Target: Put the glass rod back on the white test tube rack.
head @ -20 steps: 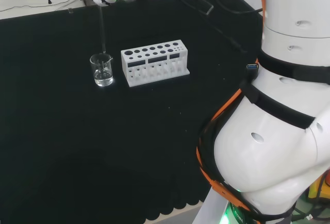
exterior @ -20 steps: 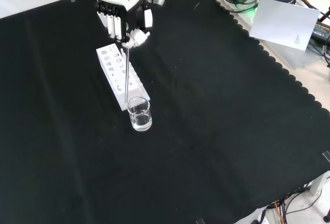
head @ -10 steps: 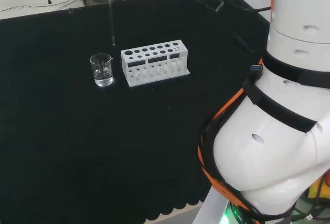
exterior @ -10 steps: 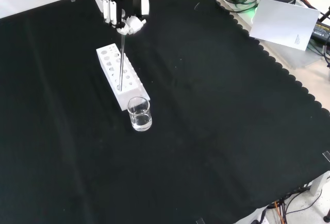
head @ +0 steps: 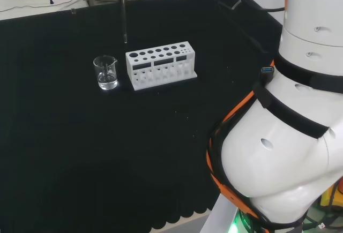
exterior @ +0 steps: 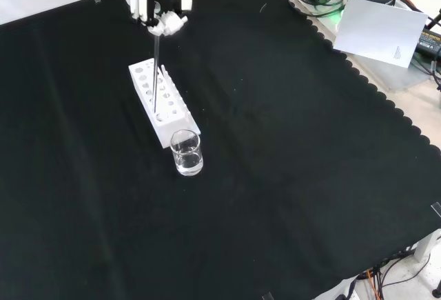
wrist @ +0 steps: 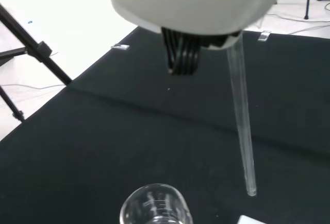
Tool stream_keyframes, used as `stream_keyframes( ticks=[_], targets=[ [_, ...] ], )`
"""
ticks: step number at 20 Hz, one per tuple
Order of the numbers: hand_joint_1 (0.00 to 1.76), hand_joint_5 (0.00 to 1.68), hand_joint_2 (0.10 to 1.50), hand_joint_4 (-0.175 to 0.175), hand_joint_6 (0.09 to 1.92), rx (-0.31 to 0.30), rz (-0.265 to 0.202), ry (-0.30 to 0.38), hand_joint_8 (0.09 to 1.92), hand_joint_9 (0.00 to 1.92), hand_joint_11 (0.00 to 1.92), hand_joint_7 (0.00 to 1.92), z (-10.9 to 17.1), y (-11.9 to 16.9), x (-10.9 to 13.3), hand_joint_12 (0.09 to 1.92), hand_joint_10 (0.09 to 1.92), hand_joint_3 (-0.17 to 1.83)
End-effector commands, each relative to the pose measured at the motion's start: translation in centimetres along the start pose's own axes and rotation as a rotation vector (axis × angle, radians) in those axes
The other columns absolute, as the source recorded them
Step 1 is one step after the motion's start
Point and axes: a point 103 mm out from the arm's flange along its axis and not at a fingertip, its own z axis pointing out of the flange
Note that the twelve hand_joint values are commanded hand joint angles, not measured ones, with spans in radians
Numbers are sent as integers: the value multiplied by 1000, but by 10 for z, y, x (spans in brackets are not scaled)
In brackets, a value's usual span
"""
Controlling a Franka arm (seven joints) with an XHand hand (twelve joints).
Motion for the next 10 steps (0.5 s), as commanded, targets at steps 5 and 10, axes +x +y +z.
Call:
stream_keyframes(
  ticks=[5, 10],
  targets=[
    [1323, 1278, 457, -175, 693, -7, 60, -5, 1225, 1666, 1723, 1227, -4, -18, -38, 851, 1012, 1097],
    [1323, 1279, 457, -175, 693, -22, 89, -2, 1225, 1666, 1723, 1227, -9, -25, -54, 851, 1012, 1098]
  ],
)
